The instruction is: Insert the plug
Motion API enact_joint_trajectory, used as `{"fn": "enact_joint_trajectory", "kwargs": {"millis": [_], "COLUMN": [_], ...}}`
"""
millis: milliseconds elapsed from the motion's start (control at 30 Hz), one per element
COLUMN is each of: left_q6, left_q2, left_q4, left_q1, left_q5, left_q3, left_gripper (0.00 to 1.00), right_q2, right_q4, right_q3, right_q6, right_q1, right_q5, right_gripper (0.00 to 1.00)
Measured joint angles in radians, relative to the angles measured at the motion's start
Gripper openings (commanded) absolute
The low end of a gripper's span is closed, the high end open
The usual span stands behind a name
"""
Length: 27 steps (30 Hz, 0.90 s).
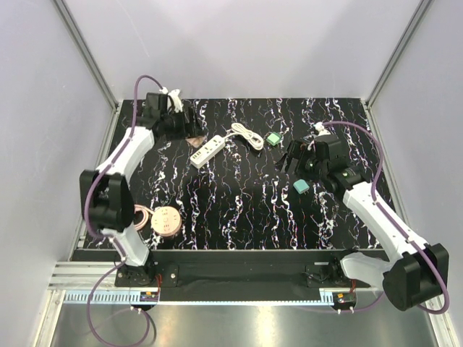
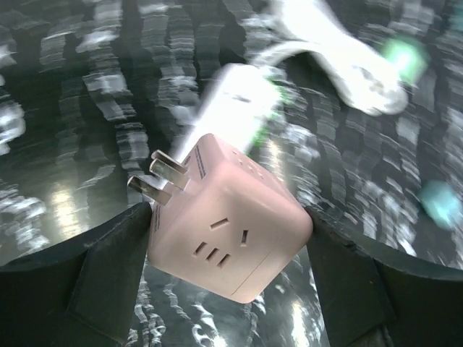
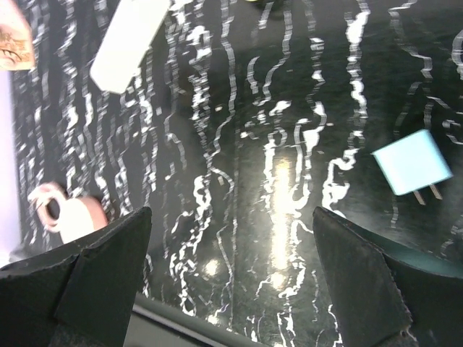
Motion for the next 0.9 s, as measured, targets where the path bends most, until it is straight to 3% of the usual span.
{"fn": "enact_joint_trajectory", "kwargs": {"millis": [133,300,367,400,600,733,900], "left_q6": [0.022,0.017,0.006,-0.010,-0.256,-0.424,-0.493], "left_q2": [-0.174,-0.245,-0.253,-0.257,-0.263,-0.263,-0.252], "left_q4": [0.159,0.277,0.320,0.340,0.508,0.625,0.547], "left_q1": [-0.045,-0.105,-0.106,-0.106,-0.136,-0.176,-0.218], "left_q5": [0.245,0.560,0.619,0.632,0.563,0.484,0.424], "left_q3": [-0.194,-0.227,-0.238,-0.245,-0.300,-0.362,-0.312], "left_gripper": [0.09,0.08,0.04,0.00,0.00,0.00,0.00], "right_q2": [-0.030,-0.092,-0.142,-0.173,-0.286,-0.227,-0.110], "right_q4": [0.034,0.076,0.124,0.161,0.408,0.531,0.556], "right_q3": [-0.030,-0.098,-0.150,-0.182,-0.304,-0.284,-0.192], "right_q6": [-0.008,-0.010,-0.006,-0.002,0.063,0.049,-0.037], "right_q1": [0.000,0.000,0.000,0.000,0.042,0.112,0.165], "right_q5": [-0.061,-0.122,-0.163,-0.182,-0.151,-0.080,-0.017], "right_gripper": [0.99,1.00,1.00,1.00,0.98,0.97,0.96]}}
